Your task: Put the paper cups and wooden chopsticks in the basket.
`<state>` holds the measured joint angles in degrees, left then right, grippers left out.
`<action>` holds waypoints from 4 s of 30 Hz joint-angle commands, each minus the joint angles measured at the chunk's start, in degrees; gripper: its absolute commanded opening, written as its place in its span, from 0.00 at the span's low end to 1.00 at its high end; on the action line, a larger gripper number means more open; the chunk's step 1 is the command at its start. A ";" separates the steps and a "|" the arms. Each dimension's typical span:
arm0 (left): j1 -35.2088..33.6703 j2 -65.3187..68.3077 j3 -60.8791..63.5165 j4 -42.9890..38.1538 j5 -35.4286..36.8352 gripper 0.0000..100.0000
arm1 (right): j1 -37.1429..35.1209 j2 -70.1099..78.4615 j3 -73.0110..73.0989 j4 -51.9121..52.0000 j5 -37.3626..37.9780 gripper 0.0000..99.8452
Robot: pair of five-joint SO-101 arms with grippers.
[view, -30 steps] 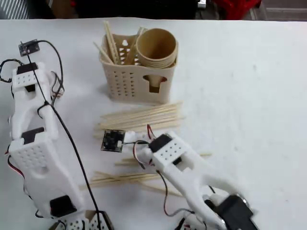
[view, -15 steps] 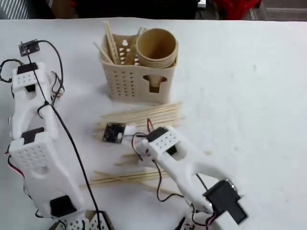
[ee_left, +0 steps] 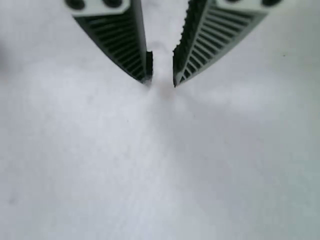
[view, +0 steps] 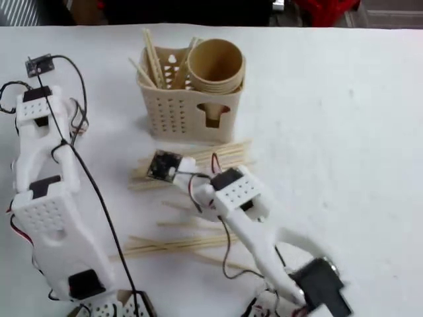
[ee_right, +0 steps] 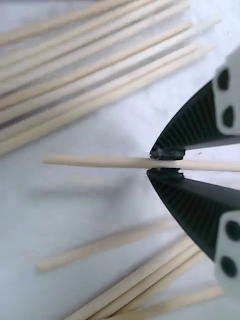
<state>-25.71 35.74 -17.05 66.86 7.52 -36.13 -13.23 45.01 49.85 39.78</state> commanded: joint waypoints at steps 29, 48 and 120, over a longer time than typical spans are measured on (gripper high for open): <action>0.22 -0.66 -0.70 -0.70 0.53 0.09 | 0.40 0.57 -54.51 -26.07 -22.68 0.02; 0.22 -0.66 -0.70 -0.62 0.53 0.09 | 0.66 10.68 -49.93 -37.49 -22.77 0.02; -0.48 -0.75 -0.70 -0.70 0.53 0.09 | -11.56 7.08 0.35 7.08 2.99 0.10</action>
<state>-25.71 35.74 -17.05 66.86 7.52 -51.52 -9.19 50.02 58.11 44.09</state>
